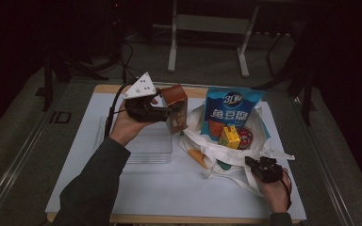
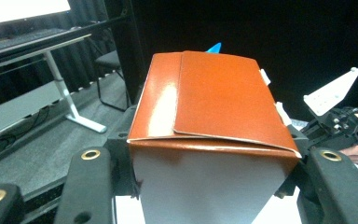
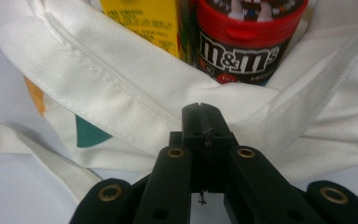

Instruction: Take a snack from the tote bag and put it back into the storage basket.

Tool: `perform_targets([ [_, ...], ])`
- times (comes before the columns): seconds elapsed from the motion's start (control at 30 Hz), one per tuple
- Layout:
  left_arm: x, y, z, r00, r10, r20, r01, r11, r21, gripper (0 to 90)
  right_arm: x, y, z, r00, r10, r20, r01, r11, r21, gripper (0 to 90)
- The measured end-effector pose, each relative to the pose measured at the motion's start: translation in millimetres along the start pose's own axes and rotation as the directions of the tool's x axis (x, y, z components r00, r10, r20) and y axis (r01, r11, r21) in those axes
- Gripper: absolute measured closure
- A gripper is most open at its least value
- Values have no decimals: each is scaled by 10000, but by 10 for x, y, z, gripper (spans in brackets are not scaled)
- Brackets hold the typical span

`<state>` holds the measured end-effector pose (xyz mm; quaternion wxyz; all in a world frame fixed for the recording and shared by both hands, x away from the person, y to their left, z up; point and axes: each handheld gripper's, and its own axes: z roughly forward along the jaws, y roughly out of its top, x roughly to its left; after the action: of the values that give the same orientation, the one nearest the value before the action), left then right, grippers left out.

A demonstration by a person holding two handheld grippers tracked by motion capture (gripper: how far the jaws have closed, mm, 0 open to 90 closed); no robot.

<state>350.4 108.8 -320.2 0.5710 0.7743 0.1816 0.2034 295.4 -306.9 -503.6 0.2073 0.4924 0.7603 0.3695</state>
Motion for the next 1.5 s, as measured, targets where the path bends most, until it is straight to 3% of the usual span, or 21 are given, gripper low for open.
perform_targets([
  [0.87, 248, -371, -393, 9995, -311, 107, 298, 9941, 1046, 429, -110, -80, 67, 9983, 550, 165, -549, 9984, -103, 899],
  [1.13, 298, -411, -515, 9998, -89, 171, 62, 9890, 1475, 429, -165, -113, 61, 9965, 798, -248, -803, 9966, -194, 896],
  [1.27, 333, -420, -584, 9997, -104, 201, 73, 9884, 1516, 429, -131, -102, 75, 9987, 515, -16, -516, 9986, -90, 896],
  [1.5, 382, -473, -671, 9993, 217, 305, -272, 9809, 1924, 428, -146, -117, 83, 9980, 627, -88, -628, 9980, -85, 899],
])
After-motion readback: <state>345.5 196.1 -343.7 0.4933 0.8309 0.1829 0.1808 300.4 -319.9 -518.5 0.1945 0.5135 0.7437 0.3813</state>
